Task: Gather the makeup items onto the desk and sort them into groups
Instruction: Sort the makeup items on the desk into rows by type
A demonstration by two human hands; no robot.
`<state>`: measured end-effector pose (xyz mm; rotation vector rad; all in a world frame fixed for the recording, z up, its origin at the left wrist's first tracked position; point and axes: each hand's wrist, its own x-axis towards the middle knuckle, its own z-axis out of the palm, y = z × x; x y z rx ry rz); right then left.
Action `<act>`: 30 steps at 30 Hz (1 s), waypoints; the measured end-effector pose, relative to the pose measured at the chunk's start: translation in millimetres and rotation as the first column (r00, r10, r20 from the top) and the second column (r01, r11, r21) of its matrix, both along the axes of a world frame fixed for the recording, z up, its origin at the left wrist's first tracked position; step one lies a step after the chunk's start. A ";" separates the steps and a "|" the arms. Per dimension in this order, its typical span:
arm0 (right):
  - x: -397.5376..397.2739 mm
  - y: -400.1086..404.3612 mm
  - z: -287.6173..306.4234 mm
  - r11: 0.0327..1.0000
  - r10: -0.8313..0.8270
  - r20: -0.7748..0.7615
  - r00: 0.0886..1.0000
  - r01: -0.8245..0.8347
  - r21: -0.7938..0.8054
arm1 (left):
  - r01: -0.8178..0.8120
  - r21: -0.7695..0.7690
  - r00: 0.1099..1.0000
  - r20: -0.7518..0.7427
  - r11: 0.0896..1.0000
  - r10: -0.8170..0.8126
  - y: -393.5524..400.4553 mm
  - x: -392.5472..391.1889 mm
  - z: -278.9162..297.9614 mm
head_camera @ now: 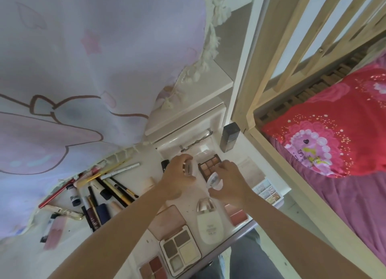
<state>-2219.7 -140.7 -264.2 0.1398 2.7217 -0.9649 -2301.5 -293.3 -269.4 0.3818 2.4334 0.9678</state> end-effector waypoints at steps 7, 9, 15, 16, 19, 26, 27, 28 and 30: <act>-14.7 -30.2 -16.6 0.979 0.045 0.030 0.999 -0.051 0.199 | 0.034 -0.091 0.999 -0.015 0.995 -0.036 -10.1 -16.0 -3.9; -12.8 -36.7 -21.1 0.968 0.041 0.044 0.998 -0.050 0.246 | 0.077 -0.157 0.996 -0.039 0.985 -0.084 -11.5 -16.1 -8.2; -8.3 -45.4 -28.0 0.922 0.084 0.074 0.994 -0.105 0.373 | 0.089 -0.351 0.985 -0.110 0.932 -0.136 -17.3 -17.4 -15.5; -8.8 -45.7 -28.2 0.917 0.091 0.075 0.993 -0.114 0.382 | 0.096 -0.373 0.982 -0.119 0.923 -0.150 -17.4 -17.2 -15.2; -9.6 -46.5 -26.6 0.902 0.120 0.089 0.989 -0.146 0.407 | 0.105 -0.398 0.975 -0.140 0.911 -0.174 -18.2 -15.1 -14.0; -17.3 -53.3 -13.5 0.917 0.162 0.009 0.987 -0.154 0.369 | -0.001 -0.406 0.945 -0.300 0.914 -0.132 -51.5 -6.2 -1.0; -20.6 -56.2 -10.7 0.925 0.176 -0.018 0.984 -0.159 0.344 | -0.038 -0.400 0.942 -0.320 0.916 -0.100 -59.0 -4.4 1.2; -25.0 -60.1 -7.5 0.937 0.191 -0.037 0.981 -0.170 0.306 | -0.077 -0.397 0.940 -0.335 0.914 -0.066 -67.2 -2.0 3.8; -36.1 -71.7 -0.8 0.953 0.222 -0.047 0.974 -0.207 0.222 | -0.150 -0.402 0.936 -0.352 0.903 -0.001 -84.1 3.9 7.8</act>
